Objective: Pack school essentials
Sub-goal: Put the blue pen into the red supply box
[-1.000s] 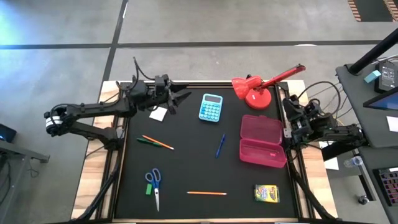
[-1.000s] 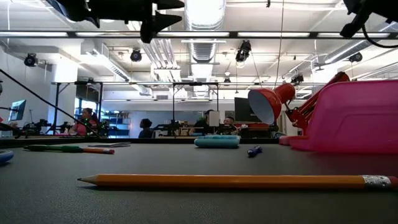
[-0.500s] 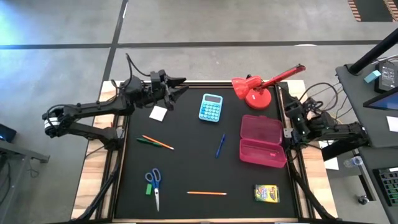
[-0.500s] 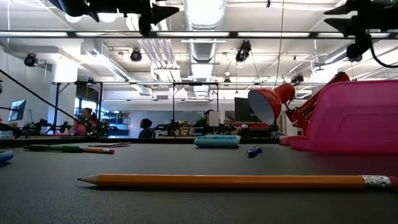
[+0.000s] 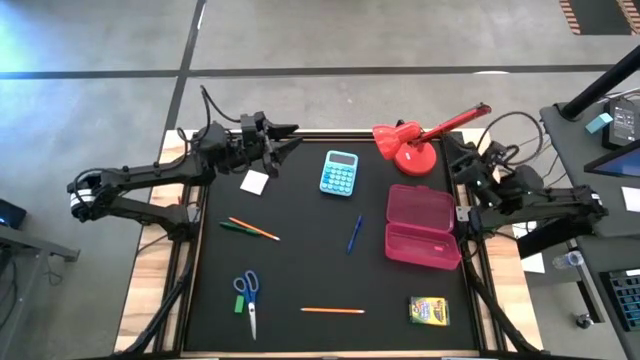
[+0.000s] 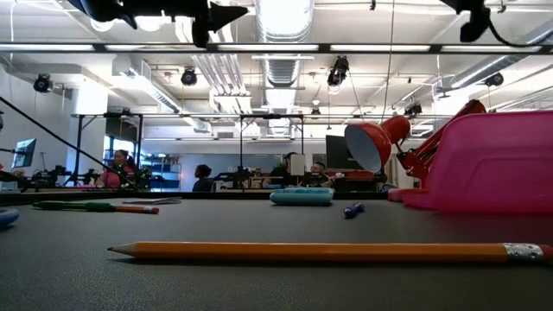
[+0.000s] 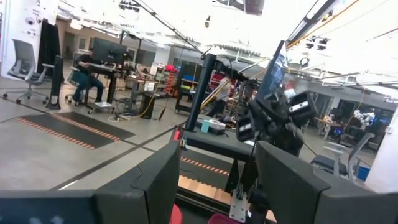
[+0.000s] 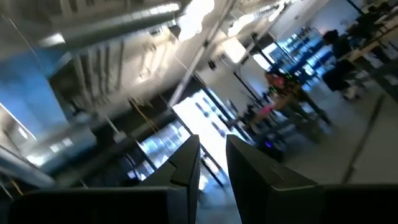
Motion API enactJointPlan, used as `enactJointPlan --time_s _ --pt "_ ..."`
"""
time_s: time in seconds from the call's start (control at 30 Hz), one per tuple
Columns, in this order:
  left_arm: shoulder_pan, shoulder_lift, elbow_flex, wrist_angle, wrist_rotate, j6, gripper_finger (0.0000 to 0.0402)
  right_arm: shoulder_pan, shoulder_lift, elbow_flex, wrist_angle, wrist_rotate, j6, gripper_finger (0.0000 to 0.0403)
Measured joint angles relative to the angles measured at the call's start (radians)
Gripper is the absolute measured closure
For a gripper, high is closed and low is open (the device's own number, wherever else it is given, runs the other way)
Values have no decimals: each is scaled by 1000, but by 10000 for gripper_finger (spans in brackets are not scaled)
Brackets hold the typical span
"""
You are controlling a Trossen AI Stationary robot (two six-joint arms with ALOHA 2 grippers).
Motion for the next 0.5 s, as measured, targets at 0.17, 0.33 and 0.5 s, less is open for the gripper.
enactJointPlan --time_s 0.17,0.33,0.5 --pt "0 -1 0 -95 26 -91 208 0 83 187 -377 3 140 312" --pt "1 9 1 -267 89 -123 208 0 180 344 -723 -9 318 262" --pt "1 26 1 -463 91 -173 208 0 301 445 -921 -62 471 228"
